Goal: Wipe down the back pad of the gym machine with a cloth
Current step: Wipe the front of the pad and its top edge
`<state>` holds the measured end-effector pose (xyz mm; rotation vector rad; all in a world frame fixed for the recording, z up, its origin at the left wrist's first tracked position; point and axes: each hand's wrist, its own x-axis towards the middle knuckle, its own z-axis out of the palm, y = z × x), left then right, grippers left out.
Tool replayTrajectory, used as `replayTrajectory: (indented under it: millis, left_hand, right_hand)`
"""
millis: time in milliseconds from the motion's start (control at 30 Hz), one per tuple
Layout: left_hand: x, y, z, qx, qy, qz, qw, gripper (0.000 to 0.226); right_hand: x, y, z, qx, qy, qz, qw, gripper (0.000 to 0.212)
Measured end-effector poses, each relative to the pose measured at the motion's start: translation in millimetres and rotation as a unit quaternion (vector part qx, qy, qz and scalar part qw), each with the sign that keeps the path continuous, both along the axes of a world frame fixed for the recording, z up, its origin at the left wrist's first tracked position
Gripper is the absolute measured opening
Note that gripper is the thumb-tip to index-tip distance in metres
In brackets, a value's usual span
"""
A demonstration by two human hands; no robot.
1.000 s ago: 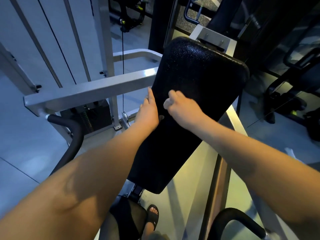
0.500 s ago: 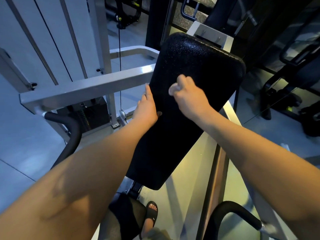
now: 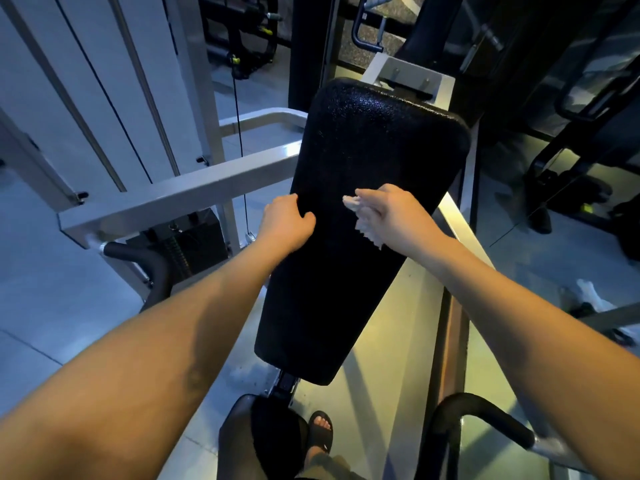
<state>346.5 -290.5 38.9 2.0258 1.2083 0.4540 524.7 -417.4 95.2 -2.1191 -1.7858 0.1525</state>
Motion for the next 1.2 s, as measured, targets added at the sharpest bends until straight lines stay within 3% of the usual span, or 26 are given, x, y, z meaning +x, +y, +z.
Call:
replayTrajectory:
  millis: [100, 167, 267, 400, 533, 633, 733, 800, 900, 967, 1100, 1200]
  left_hand:
    - [-7.2, -20.3, 8.0, -0.138, -0.164, -0.025, 0.976, 0.05]
    - [-8.5, -31.3, 11.0, -0.23, -0.241, -0.076, 0.94, 0.051]
    - [-6.8, -40.9, 16.5, -0.286, -0.294, -0.092, 0.908, 0.03]
    - [-3.0, -41.4, 22.4, -0.299, -0.326, -0.04, 0.896, 0.019]
    - [-2.4, -34.8, 30.4, -0.305, -0.339, -0.04, 0.889, 0.017]
    - [-1.7, -31.4, 42.9, -0.296, -0.351, -0.051, 0.887, 0.025]
    - [-4.3, -21.7, 51.2, -0.27, -0.341, -0.028, 0.9, 0.029]
    - [-6.3, -10.4, 51.6, -0.245, -0.319, 0.011, 0.915, 0.027]
    - [-9.5, 8.7, 39.5, -0.207, -0.26, 0.049, 0.942, 0.031]
    - [-12.6, 17.3, 24.4, -0.204, -0.212, 0.029, 0.955, 0.036]
    - [-17.5, 20.7, -8.8, -0.164, -0.082, -0.058, 0.981, 0.064]
    - [-20.3, 18.0, -18.2, -0.161, -0.074, -0.065, 0.982, 0.072]
  right_hand:
    - [-8.1, -4.6, 3.1, -0.001, 0.147, -0.037, 0.988, 0.028]
    - [-16.2, -4.8, 4.0, 0.001, 0.178, -0.028, 0.984, 0.015]
    - [-23.5, -3.7, 3.0, 0.026, 0.205, -0.032, 0.978, 0.018]
    - [-27.0, -7.9, -7.6, 0.104, 0.168, -0.042, 0.979, 0.017]
    - [-35.0, -11.2, -17.9, 0.082, 0.096, 0.036, 0.991, 0.05]
    - [-39.9, -1.3, -14.8, 0.143, 0.074, 0.032, 0.986, 0.04]
    - [-34.5, 16.0, -6.7, 0.197, -0.011, 0.072, 0.978, 0.018]
    - [-28.3, 31.5, 7.7, 0.197, -0.081, 0.084, 0.974, 0.015]
    - [-19.5, 62.2, 35.2, 0.208, -0.207, 0.07, 0.953, 0.019]
    - [-17.6, 81.6, 46.8, 0.194, -0.259, 0.057, 0.944, 0.035]
    - [-23.8, 94.9, 26.3, 0.159, -0.317, 0.044, 0.934, 0.036]
    - [-29.8, 84.6, -14.4, 0.158, -0.316, 0.07, 0.933, 0.047]
